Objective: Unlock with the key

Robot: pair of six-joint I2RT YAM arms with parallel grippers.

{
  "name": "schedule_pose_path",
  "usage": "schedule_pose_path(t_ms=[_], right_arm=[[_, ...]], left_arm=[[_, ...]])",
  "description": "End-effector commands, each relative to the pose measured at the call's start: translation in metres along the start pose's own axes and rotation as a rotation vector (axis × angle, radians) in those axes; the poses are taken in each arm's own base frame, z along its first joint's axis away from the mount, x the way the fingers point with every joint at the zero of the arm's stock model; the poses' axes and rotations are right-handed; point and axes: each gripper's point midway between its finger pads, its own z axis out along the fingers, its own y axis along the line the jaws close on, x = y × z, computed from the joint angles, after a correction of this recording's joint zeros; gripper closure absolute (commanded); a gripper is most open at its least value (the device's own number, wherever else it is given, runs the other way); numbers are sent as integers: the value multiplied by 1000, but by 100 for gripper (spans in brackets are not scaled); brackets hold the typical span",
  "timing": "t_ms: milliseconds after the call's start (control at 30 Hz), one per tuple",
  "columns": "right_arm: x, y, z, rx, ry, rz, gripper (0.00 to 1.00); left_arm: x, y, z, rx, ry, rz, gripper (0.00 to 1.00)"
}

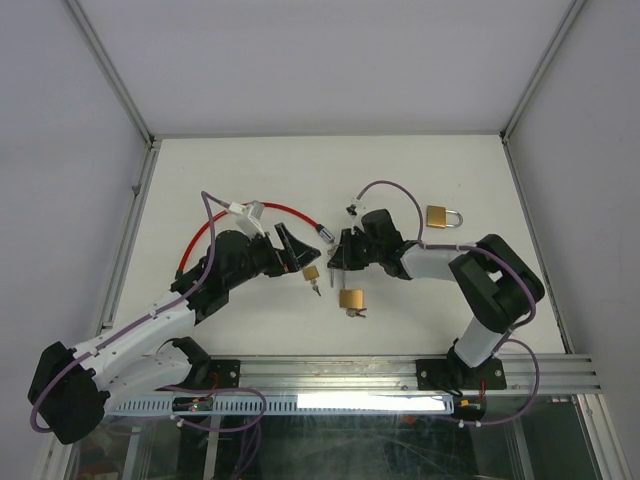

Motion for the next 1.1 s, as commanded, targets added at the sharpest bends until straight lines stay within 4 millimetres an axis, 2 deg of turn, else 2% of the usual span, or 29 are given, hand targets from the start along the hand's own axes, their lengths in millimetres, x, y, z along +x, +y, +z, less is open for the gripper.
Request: schedule_pose_path(t_ms=[0, 67, 167, 333, 500, 733, 867, 1067], right_arm=[[-40, 34, 14, -108, -109, -28, 75], [-43, 31, 15, -81, -108, -31, 63], [-44, 21, 11, -1, -91, -43, 52], [-38, 8, -12, 157, -62, -79, 44], [-19, -1, -45, 360, -16, -99, 38], [28, -6, -78, 539, 85, -81, 26], [44, -4, -79, 572, 113, -81, 23], [62, 5, -59, 549, 157, -93, 23]], left_arm=[[-15, 2, -6, -19, -70, -15, 1], [-17, 5, -7, -34, -81, -18, 1], [-20, 11, -9, -66, -98, -21, 1], [-27, 24, -12, -138, -134, -22, 1], [-41, 36, -17, -234, -186, 5, 1], [-65, 51, -30, -356, -277, 93, 1], [-82, 58, -41, -434, -334, 164, 1], [-100, 66, -54, -519, -391, 266, 1]])
